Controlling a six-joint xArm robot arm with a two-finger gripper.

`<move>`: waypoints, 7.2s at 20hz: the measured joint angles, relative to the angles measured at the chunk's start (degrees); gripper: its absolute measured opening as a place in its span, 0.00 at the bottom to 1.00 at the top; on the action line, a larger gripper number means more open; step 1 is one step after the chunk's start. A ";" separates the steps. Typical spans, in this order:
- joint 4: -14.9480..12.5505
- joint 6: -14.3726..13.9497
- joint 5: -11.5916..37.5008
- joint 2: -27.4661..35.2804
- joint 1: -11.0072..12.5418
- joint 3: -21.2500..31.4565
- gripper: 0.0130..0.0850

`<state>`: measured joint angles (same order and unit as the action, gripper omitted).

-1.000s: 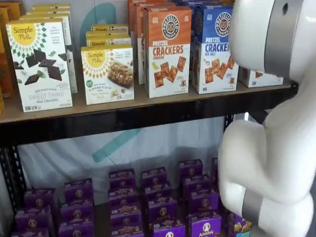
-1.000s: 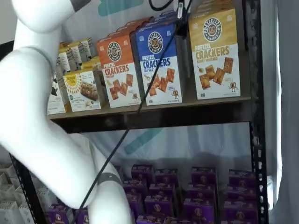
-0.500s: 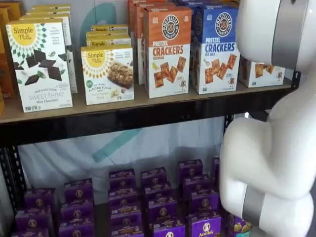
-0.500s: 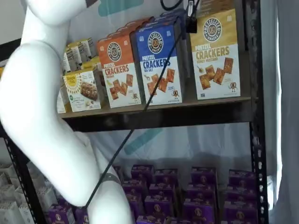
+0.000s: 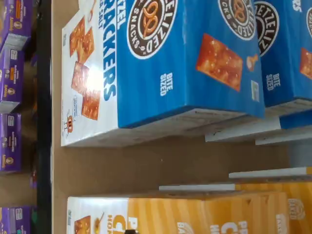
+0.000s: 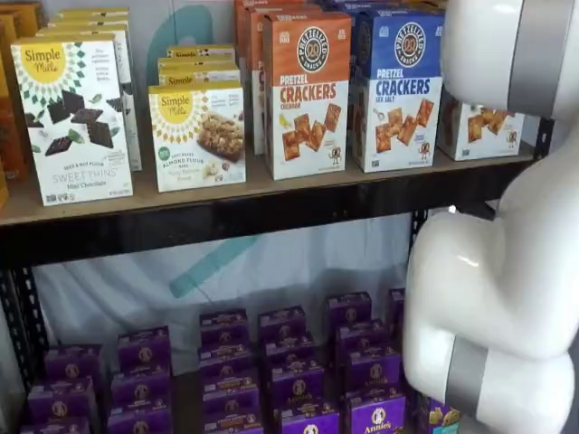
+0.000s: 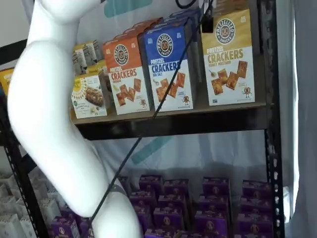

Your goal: Retrieve the yellow and white box located on the top shelf, the sixth one from the left

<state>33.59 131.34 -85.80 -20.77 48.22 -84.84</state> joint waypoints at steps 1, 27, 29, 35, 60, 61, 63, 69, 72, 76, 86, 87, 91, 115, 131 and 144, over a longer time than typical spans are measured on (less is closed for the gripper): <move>-0.17 -0.20 -0.10 0.31 -0.17 -0.41 1.00; -12.56 -3.06 -1.86 9.60 -6.33 -10.77 1.00; -13.08 -3.19 -1.82 9.86 -6.63 -10.88 1.00; -14.75 -4.21 -2.48 10.77 -7.90 -11.74 1.00; -28.37 -9.52 -15.59 16.94 -15.00 -22.88 1.00; -28.35 -9.58 -15.59 16.94 -15.04 -22.86 1.00; -28.30 -9.63 -15.78 17.05 -15.06 -23.06 1.00; -27.82 -9.68 -17.14 17.67 -14.80 -24.36 0.94; -27.77 -9.51 -16.78 17.36 -14.67 -23.99 0.89; -27.38 -9.30 -16.81 17.30 -14.31 -24.15 0.89; -26.65 -8.94 -16.89 16.91 -13.68 -24.19 0.72; -26.56 -8.92 -17.00 16.94 -13.62 -24.29 0.72; -26.52 -8.85 -17.17 16.88 -13.53 -24.36 0.67; -25.63 -8.13 -20.00 17.26 -12.14 -26.80 0.67; -25.23 -7.76 -24.43 14.51 -11.12 -26.37 0.67; -25.33 -5.77 -26.28 6.60 -9.01 -18.51 0.67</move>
<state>8.26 125.57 -112.08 -14.17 39.21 -103.34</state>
